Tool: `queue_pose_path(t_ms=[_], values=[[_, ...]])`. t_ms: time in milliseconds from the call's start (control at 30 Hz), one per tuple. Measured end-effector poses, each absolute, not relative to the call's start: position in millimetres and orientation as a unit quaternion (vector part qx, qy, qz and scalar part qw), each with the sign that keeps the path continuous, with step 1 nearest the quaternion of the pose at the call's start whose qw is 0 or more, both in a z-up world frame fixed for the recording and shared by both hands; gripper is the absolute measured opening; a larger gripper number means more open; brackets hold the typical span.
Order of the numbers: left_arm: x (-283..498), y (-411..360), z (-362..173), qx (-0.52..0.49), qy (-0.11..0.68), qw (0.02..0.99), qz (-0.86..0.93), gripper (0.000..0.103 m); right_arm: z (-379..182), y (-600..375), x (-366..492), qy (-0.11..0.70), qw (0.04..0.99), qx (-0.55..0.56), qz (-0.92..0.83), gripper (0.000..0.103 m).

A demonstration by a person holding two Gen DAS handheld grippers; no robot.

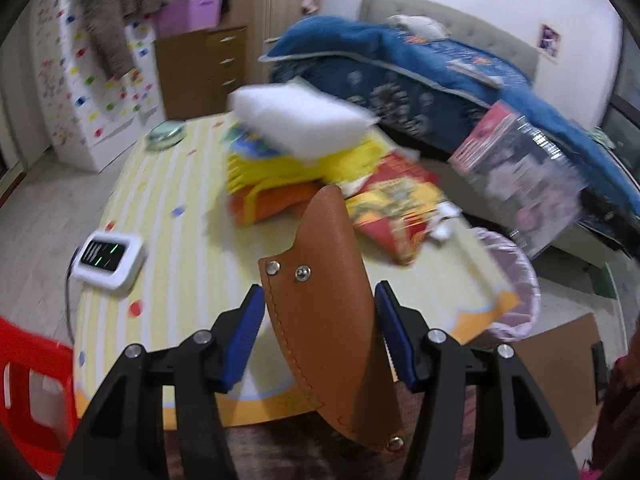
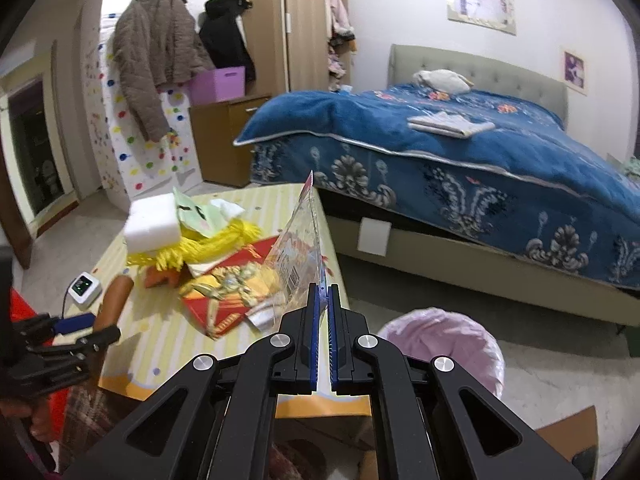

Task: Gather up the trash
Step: 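Carry the sheath and bag to the bin and release both into it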

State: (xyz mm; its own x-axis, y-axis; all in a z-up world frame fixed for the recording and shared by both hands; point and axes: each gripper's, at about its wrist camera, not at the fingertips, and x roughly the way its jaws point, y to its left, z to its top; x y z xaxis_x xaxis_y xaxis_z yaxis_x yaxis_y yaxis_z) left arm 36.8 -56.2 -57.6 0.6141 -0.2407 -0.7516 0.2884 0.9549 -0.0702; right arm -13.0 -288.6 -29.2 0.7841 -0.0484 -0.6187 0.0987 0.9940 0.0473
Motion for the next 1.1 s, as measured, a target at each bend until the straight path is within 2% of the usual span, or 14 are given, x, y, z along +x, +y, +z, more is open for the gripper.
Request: queue_pose_path(t_ms=[500,1100], values=[[40.2,-167.1,-44.7,0.071,0.383,0.885,-0.254,0.056,-34.7,-337.7,-56.4,0.347,0.93,0.037,-0.117,0.003],[63.1,-319.8,-82.1,0.125,0.378,0.841,-0.366,0.056,-90.7,-442.7,-48.4,0.4,0.879,0.083,-0.245,0.003]])
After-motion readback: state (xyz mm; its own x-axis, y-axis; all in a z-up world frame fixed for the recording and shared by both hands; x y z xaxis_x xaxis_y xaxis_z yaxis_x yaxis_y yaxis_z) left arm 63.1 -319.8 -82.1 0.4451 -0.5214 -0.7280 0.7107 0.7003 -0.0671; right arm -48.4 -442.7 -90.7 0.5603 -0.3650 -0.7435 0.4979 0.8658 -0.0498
